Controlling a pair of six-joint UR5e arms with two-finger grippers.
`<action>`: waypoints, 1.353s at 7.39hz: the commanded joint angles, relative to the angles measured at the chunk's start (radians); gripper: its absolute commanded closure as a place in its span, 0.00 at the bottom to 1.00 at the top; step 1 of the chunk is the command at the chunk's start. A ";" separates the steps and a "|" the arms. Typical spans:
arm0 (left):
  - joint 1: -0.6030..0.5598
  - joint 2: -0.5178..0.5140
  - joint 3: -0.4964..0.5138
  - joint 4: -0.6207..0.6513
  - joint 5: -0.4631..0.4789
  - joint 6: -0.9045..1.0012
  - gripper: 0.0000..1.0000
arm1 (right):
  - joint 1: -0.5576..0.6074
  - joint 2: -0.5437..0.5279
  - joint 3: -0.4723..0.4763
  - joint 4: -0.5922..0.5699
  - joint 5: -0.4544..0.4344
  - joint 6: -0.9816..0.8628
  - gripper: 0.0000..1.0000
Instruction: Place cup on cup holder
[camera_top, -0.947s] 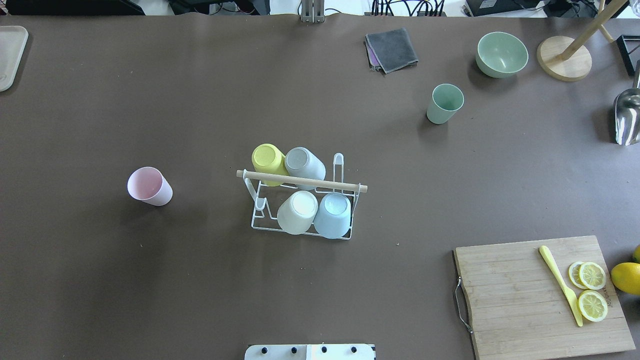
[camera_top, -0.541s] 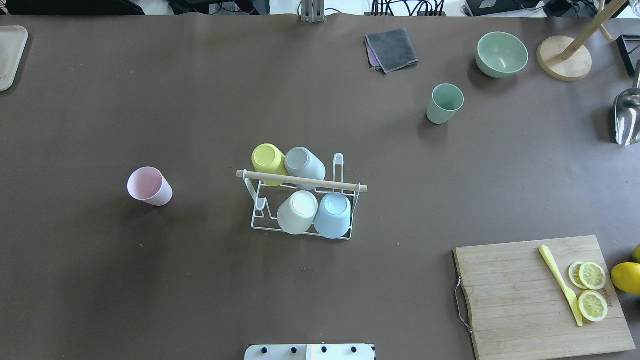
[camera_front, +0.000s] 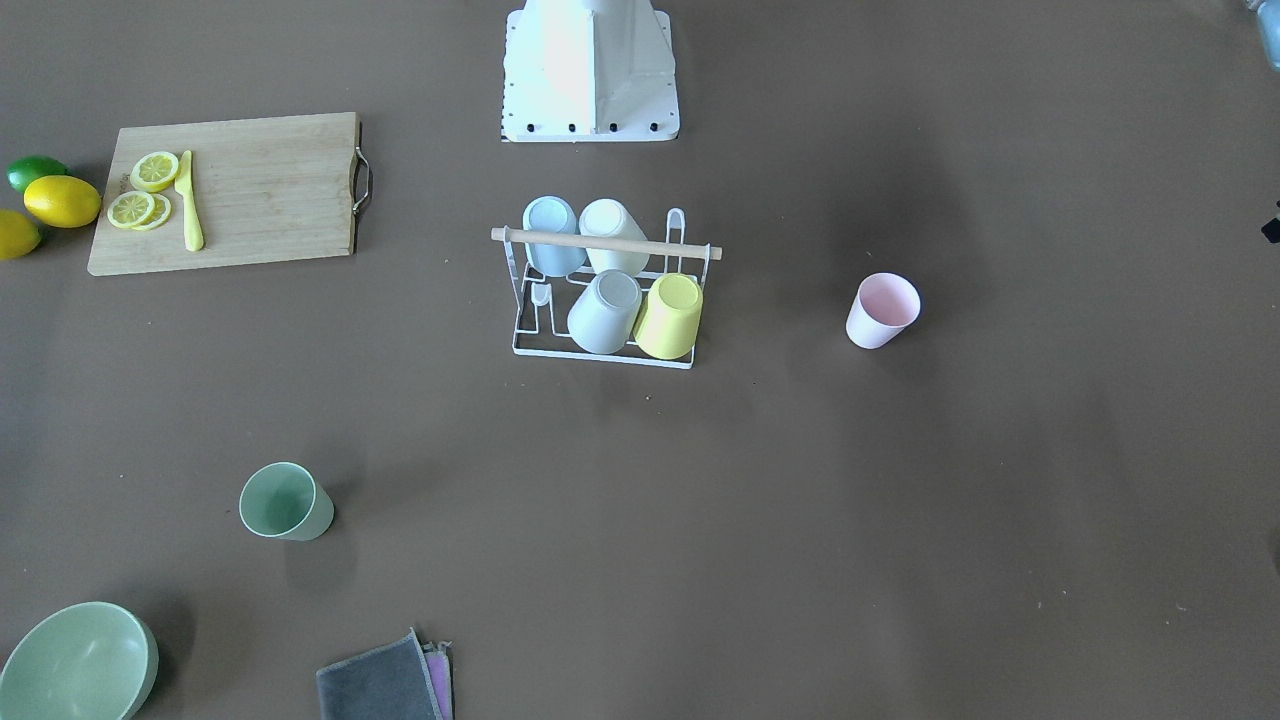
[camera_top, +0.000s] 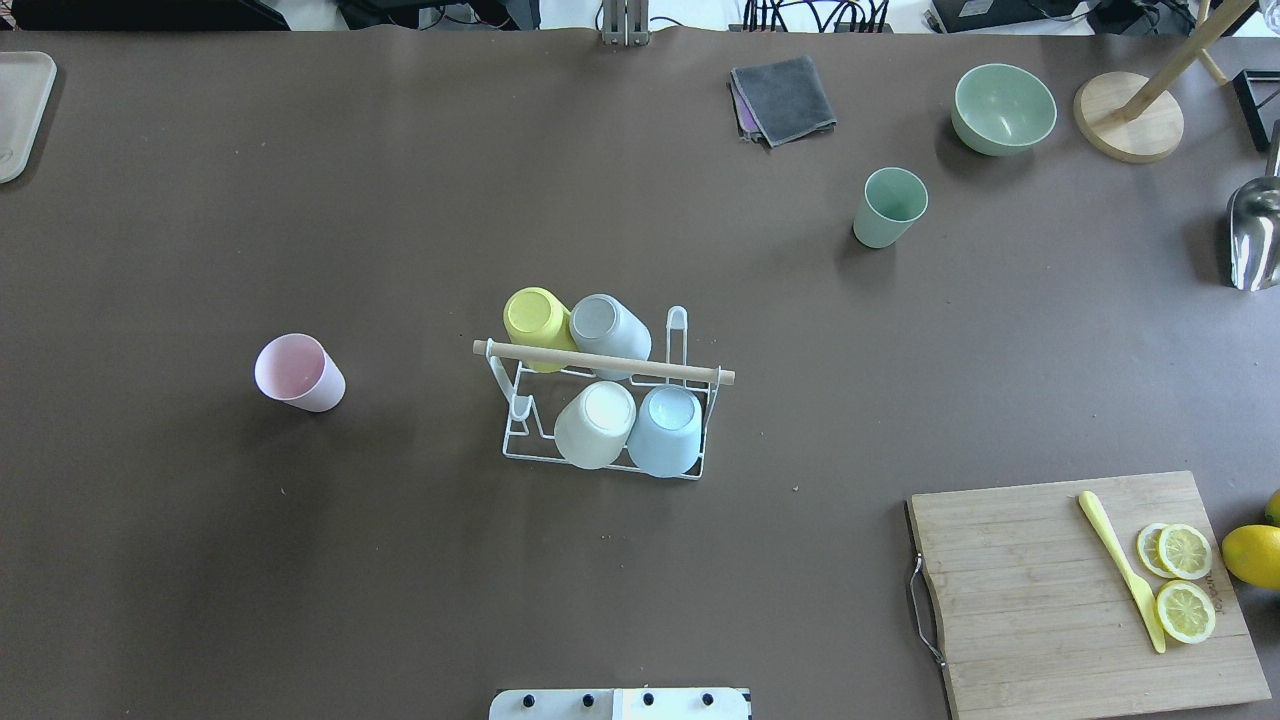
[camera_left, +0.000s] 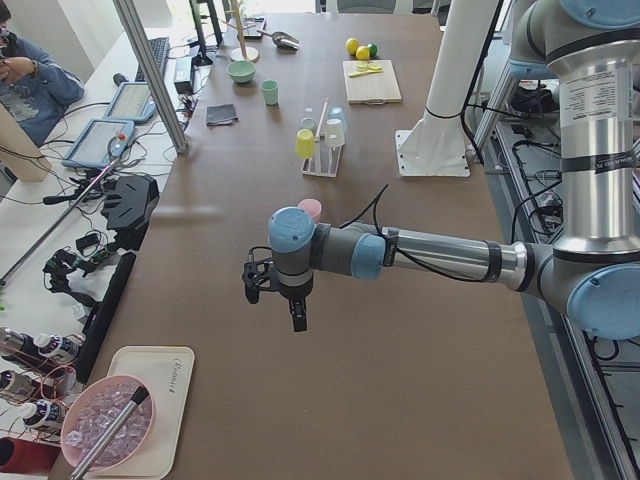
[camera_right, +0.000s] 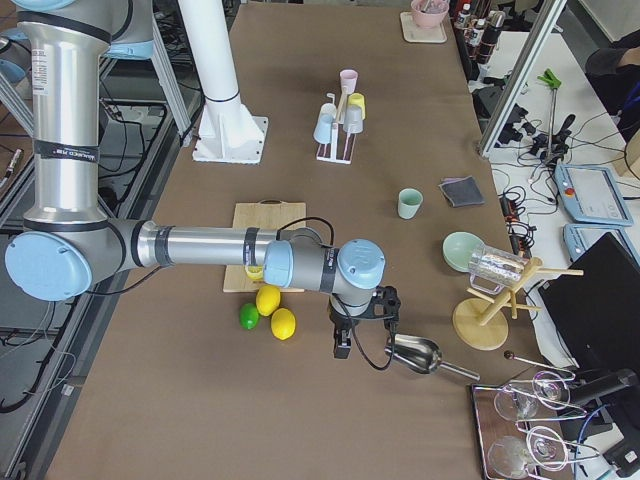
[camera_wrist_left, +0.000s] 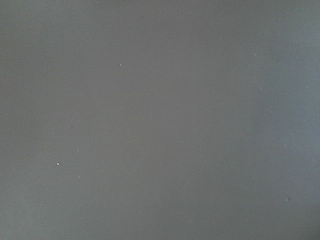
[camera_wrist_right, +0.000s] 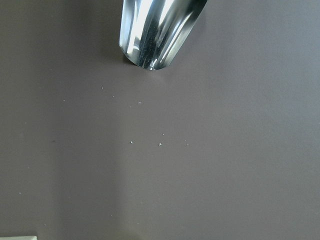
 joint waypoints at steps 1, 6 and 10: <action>0.096 -0.160 0.008 0.082 0.069 0.001 0.01 | 0.000 -0.001 0.000 0.000 0.002 -0.001 0.00; 0.347 -0.435 0.227 0.306 0.099 -0.004 0.01 | -0.082 0.028 0.060 0.009 0.002 0.007 0.00; 0.392 -0.608 0.247 0.635 0.195 0.004 0.01 | -0.261 0.220 0.118 0.008 0.001 0.234 0.00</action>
